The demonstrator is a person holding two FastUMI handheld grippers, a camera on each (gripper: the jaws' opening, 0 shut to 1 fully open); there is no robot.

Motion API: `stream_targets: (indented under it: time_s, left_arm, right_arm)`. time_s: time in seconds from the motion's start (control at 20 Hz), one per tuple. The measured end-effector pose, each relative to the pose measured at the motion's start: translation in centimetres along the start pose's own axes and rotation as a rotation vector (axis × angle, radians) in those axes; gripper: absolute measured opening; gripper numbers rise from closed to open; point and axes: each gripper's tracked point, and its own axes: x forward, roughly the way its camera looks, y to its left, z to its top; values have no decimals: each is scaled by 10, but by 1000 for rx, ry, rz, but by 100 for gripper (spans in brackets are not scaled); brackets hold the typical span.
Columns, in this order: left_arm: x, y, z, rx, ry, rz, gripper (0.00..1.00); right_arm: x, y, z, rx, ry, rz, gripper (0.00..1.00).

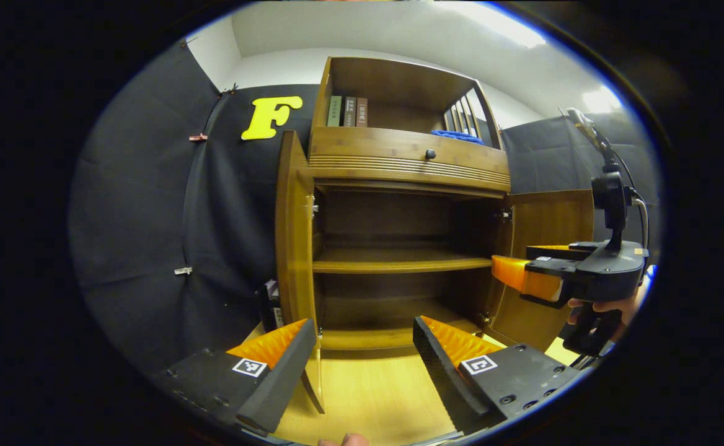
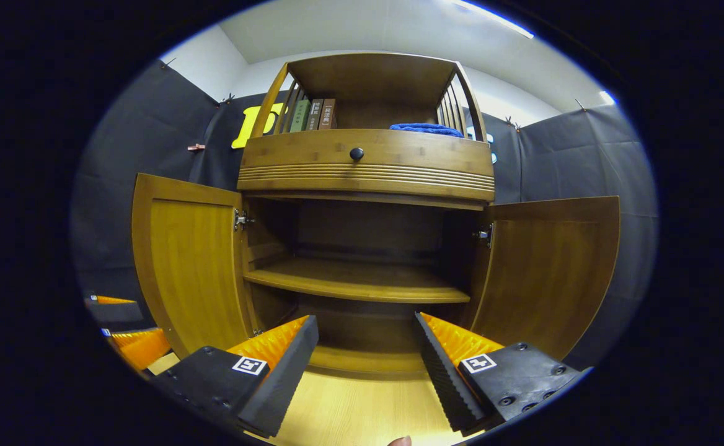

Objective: Open the right door of the double-door shoe cabinet with the right hand, and open the left door with the left hand.

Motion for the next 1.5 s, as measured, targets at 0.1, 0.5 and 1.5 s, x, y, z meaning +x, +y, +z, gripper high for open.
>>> stream_targets:
  time_s: [0.1,0.5,1.5]
  left_arm:
    - [3,-7,1,7,0,-6,100]
    - [4,-29,5,23,-8,-34,98]
    - [3,-24,-4,0,17,-11,100]
  right_arm:
    - [0,3,2,-8,-2,8,98]
    - [-5,15,10,-6,-19,31,98]
    - [-4,16,7,-6,-10,44,96]
